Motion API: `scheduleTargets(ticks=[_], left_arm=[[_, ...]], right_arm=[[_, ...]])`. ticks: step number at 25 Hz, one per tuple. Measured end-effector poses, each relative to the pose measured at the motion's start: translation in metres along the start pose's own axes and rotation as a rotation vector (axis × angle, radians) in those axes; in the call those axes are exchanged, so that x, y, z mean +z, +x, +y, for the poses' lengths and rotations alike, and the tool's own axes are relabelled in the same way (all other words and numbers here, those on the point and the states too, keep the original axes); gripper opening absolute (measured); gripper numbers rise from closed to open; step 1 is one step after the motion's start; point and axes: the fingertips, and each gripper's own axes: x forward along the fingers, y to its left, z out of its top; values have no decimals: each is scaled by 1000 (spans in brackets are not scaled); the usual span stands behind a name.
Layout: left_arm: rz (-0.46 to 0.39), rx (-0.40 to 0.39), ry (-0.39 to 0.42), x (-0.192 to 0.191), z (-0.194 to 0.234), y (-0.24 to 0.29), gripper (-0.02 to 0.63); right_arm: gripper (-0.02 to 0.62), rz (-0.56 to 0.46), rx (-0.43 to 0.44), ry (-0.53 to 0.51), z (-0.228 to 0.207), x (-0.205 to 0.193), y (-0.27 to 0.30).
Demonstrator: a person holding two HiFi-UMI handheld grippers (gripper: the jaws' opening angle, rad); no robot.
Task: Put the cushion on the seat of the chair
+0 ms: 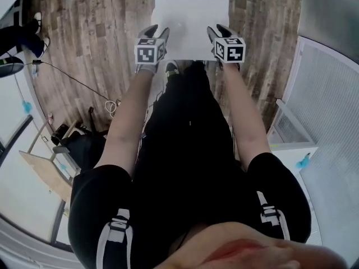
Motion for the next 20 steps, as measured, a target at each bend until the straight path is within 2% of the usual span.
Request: scheduleTargets(ticks=[2,4,6,14,20], left_arm=[[-28,-10,16,8,-14,-21,106],[-58,-22,27,16,-26,-42,43],[-89,-37,38,25,-39,-61,12],[-223,-115,82,67,-83,-154,11],[-346,-158,120,114,-117,-220,11]], right_arm=[[56,-33,-1,-23,14,11,-20],[20,-58,7,-42,28,21,-39],[17,-80,27,-63,43,30,-57],[15,-204,102,-234,109,74,-148],[15,-316,141,-298,142,121,-215]])
